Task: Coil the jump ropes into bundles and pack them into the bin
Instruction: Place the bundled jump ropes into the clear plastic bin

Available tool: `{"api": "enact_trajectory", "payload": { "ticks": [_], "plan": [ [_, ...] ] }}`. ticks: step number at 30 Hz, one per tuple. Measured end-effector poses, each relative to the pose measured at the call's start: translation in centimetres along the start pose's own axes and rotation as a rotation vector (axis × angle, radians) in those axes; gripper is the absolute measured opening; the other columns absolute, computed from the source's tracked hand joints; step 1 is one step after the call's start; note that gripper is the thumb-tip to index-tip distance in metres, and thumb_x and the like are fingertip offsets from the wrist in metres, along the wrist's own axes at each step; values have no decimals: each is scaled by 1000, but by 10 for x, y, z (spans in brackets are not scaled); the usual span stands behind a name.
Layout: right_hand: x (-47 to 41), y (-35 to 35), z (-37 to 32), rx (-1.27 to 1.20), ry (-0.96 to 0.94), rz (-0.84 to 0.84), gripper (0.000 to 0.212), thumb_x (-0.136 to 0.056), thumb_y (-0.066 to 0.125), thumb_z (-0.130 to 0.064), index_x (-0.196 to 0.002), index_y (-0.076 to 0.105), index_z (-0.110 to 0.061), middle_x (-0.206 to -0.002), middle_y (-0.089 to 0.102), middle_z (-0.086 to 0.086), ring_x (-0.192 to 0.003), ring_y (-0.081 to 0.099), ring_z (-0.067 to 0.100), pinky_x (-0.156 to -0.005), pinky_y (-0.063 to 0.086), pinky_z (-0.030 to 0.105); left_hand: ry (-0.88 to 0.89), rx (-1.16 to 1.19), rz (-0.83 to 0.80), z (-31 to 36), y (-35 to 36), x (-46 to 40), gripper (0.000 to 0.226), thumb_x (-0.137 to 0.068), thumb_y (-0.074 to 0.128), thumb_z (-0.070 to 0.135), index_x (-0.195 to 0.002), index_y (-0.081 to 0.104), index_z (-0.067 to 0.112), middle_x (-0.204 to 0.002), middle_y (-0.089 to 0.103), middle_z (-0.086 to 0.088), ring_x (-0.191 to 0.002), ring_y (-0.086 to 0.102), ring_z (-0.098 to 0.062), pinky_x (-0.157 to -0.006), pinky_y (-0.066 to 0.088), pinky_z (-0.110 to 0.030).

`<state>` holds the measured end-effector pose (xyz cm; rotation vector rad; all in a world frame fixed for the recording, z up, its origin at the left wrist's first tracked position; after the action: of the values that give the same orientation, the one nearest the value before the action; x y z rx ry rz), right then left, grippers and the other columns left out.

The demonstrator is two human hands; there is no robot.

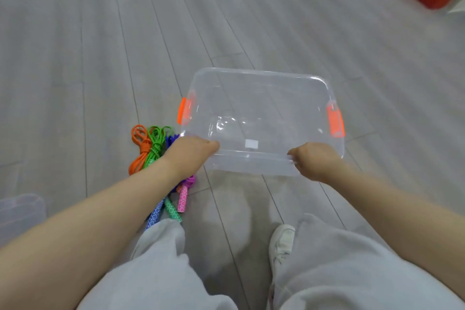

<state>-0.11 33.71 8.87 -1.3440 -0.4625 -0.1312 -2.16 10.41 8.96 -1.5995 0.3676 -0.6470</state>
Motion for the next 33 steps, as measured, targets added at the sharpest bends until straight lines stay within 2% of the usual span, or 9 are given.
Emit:
{"api": "enact_trajectory", "payload": {
  "ticks": [6, 9, 16, 19, 22, 24, 28, 30, 33],
  "plan": [
    [-3, 50, 19, -35, 53, -126, 27, -91, 43, -9, -105, 63, -21, -87, 52, 0, -80, 50, 24, -63, 33, 28, 55, -125, -117, 35, 43, -8, 47, -78, 50, -5, -117, 41, 18, -104, 59, 1, -94, 64, -25, -50, 28, -32],
    [-6, 68, 19, -68, 64, -144, 26, -92, 43, -9, -104, 62, -22, -96, 60, 3, -89, 58, 28, -66, 36, 27, 75, -190, -127, 42, 50, -9, 45, -81, 48, -4, -120, 41, 17, -105, 60, 0, -94, 64, -26, -46, 17, -30],
    [-11, 98, 12, -92, 61, -199, 18, -94, 47, -13, -80, 50, -24, -105, 63, 8, -98, 61, 29, -68, 35, 26, 75, -179, -174, 44, 68, -4, 45, -81, 47, -6, -121, 41, 14, -103, 60, -1, -93, 64, -28, -46, 18, -31],
    [-8, 111, 17, -103, 76, -216, 15, -95, 47, -14, -101, 61, -17, -108, 63, 9, -101, 62, 30, -69, 36, 27, 90, -154, -191, 54, 73, -3, 46, -80, 46, -6, -122, 41, 13, -105, 60, -3, -95, 63, -29, -51, 22, -32],
    [-6, 120, 17, -110, 60, -232, 15, -94, 46, -14, -102, 58, -19, -109, 63, 8, -101, 61, 29, -71, 40, 30, 74, -146, -198, 54, 77, -3, 42, -83, 47, -4, -121, 42, 14, -107, 60, -4, -98, 63, -30, -56, 28, -33],
    [-5, 121, 16, -73, 48, -228, 16, -94, 45, -15, -105, 56, -20, -109, 64, 5, -102, 60, 27, -70, 38, 30, 70, -148, -201, 51, 81, -3, 38, -87, 46, -1, -121, 43, 15, -108, 60, -4, -100, 62, -29, -59, 30, -35],
    [-4, 118, 13, -46, 8, -206, 32, -97, 45, -23, -129, 48, -22, -118, 62, 3, -110, 55, 25, -80, 37, 31, 105, -15, -201, 47, 94, -1, 29, -94, 48, 16, -124, 46, 16, -114, 60, -5, -105, 58, -27, -69, 41, -36],
    [-2, 120, 13, -137, 15, -229, 41, -97, 48, -28, -137, 42, -22, -125, 59, 3, -115, 52, 24, -89, 39, 31, 191, 134, -100, 47, 90, 3, 36, -91, 57, 27, -125, 50, 16, -116, 61, -4, -108, 58, -26, -85, 45, -37],
    [3, 114, 10, -231, -19, -183, 59, -93, 56, -45, -144, 35, -24, -137, 51, 2, -127, 46, 24, -103, 36, 34, 310, 225, 190, 41, 71, 20, 43, -83, 67, 33, -122, 58, 20, -113, 64, 2, -106, 58, -20, -98, 37, -34]
  ]
}}
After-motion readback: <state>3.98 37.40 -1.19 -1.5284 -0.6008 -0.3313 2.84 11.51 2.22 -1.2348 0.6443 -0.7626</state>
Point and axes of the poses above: each hand's wrist, its own x-axis away from the middle knuckle, its own y-axis out of the palm, z = x × y, the point moved 10 cm from there along -x, towards the middle knuckle
